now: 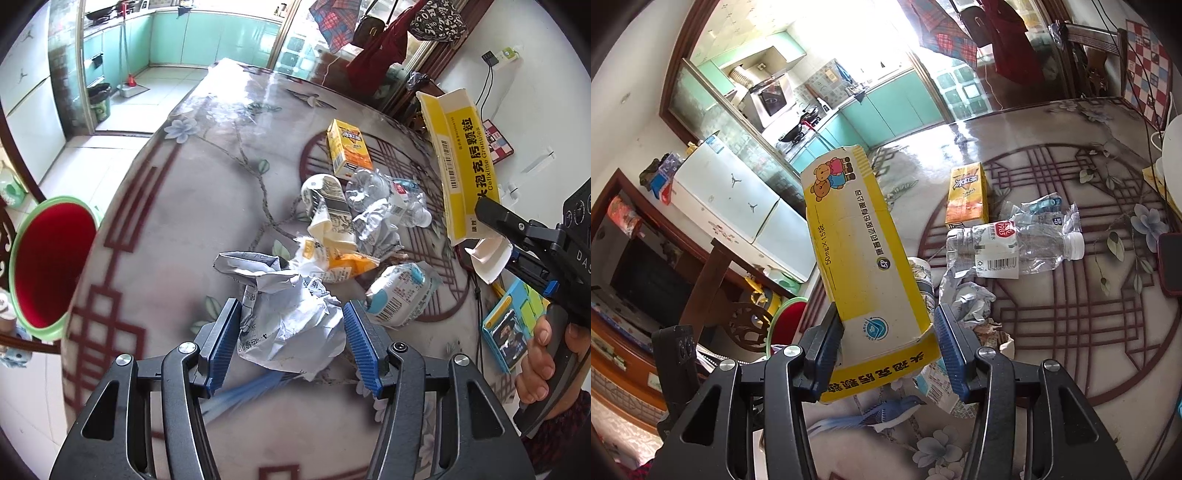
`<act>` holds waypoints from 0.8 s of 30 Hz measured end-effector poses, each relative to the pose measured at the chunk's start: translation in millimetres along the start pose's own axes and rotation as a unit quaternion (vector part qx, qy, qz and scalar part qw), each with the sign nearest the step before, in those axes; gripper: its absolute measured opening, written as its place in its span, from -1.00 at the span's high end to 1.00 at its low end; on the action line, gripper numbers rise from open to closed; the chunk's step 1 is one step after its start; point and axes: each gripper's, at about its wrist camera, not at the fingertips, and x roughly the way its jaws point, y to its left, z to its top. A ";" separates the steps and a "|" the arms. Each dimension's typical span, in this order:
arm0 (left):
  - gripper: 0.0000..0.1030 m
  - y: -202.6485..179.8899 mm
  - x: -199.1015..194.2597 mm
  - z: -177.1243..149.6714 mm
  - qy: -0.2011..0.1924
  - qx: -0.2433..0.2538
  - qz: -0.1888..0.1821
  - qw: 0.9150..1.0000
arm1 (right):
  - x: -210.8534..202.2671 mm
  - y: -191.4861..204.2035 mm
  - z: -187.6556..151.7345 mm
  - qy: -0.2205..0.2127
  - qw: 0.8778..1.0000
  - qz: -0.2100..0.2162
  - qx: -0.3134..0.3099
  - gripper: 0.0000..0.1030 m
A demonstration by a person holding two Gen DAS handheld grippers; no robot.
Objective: Collect trash
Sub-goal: 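Carry foil and yellow box to the red bucket and release both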
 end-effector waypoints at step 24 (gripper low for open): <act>-0.09 90.7 -13.3 26.5 -0.002 -0.014 -0.007 1.000 | 44.3 60.5 -4.1 0.004 1.000 -0.027 0.004 0.06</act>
